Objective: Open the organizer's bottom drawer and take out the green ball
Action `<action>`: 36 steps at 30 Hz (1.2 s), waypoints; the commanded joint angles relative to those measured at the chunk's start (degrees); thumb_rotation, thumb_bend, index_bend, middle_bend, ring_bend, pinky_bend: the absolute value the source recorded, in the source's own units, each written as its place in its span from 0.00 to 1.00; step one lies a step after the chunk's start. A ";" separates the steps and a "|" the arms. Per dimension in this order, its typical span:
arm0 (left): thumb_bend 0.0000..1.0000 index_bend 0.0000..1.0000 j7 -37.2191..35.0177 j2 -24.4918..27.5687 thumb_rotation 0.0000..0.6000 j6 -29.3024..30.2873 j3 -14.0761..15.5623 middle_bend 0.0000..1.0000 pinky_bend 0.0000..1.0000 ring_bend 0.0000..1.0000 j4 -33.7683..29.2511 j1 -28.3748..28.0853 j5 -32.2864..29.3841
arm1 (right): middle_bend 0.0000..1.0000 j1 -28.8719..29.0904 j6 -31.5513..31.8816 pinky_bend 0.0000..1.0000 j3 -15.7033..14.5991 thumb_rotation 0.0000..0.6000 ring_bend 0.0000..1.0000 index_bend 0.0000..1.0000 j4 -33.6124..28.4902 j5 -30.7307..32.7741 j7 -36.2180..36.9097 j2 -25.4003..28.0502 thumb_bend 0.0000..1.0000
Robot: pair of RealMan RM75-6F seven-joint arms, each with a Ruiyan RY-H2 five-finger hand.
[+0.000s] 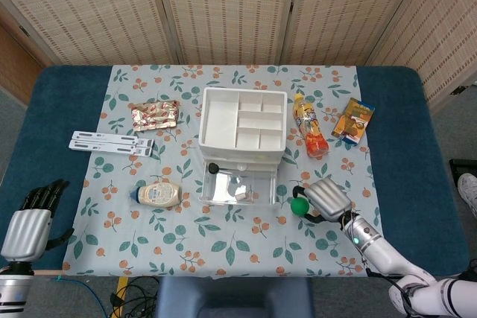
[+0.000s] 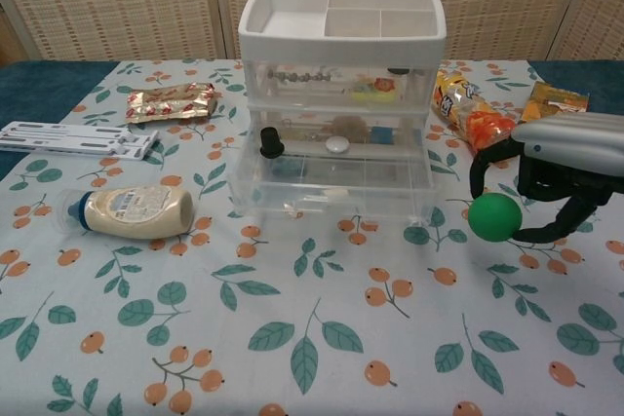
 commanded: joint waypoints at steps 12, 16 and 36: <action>0.18 0.10 -0.25 -0.35 1.00 -0.60 0.13 0.12 0.13 0.14 0.54 -0.18 -0.20 | 0.99 0.08 -4.26 1.00 2.41 1.00 1.00 0.46 5.37 2.43 1.58 -6.10 0.37; 0.18 0.10 -0.54 -0.36 1.00 -0.44 0.13 0.12 0.13 0.14 0.81 -0.08 -0.22 | 0.99 -0.13 -4.74 1.00 2.80 1.00 1.00 0.40 5.77 3.22 1.14 -6.63 0.37; 0.18 0.10 -1.28 -0.17 1.00 -0.01 0.01 0.12 0.13 0.14 1.05 -0.01 0.22 | 0.99 -3.90 2.13 1.00 3.60 1.00 1.00 0.20 -3.71 0.64 -1.46 1.63 0.37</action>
